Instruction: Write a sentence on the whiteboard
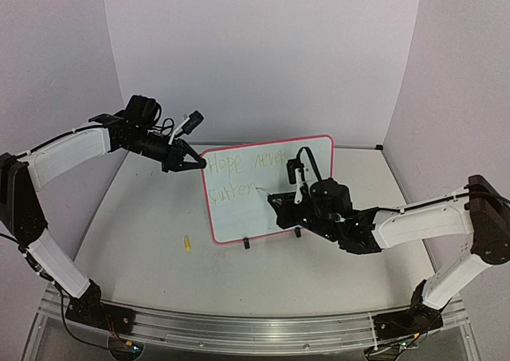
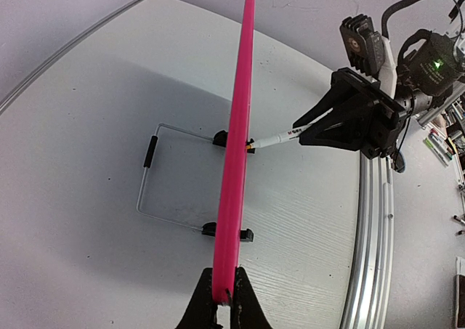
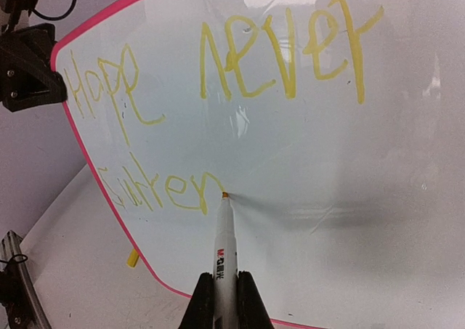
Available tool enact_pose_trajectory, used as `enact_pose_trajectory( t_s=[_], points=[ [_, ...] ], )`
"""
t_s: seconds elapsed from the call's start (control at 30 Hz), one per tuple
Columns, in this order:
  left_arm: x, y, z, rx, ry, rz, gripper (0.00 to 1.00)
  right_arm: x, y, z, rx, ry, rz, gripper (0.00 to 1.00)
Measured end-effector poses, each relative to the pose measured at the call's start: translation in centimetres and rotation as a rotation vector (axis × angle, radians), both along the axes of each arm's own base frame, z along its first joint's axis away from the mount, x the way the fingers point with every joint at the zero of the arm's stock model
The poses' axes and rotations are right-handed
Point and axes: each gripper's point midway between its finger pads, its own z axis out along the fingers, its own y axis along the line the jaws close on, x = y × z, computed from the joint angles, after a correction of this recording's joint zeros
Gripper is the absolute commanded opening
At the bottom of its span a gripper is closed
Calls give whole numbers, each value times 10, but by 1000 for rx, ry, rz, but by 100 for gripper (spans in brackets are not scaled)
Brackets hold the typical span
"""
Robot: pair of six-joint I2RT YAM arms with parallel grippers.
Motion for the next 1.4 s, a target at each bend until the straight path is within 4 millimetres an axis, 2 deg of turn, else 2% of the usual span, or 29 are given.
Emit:
enact_pose_trajectory(
  t_s=[0.2, 0.77, 0.87, 1.1, 1.4],
  points=[
    [0, 0, 0, -1, 1, 2, 0, -2, -4, -10, -11, 26, -4, 0],
    [0, 0, 0, -2, 4, 4, 0, -7, -8, -15, -20, 42, 4, 0],
    [0, 0, 0, -2, 4, 3, 0, -12, -9, -7, -10, 36, 28, 0],
    [0, 0, 0, -2, 4, 3, 0, -19, -13, 31, 77, 0, 141, 0],
    [0, -1, 0, -2, 4, 2, 0, -7, -36, 16, 96, 71, 245, 0]
  ],
)
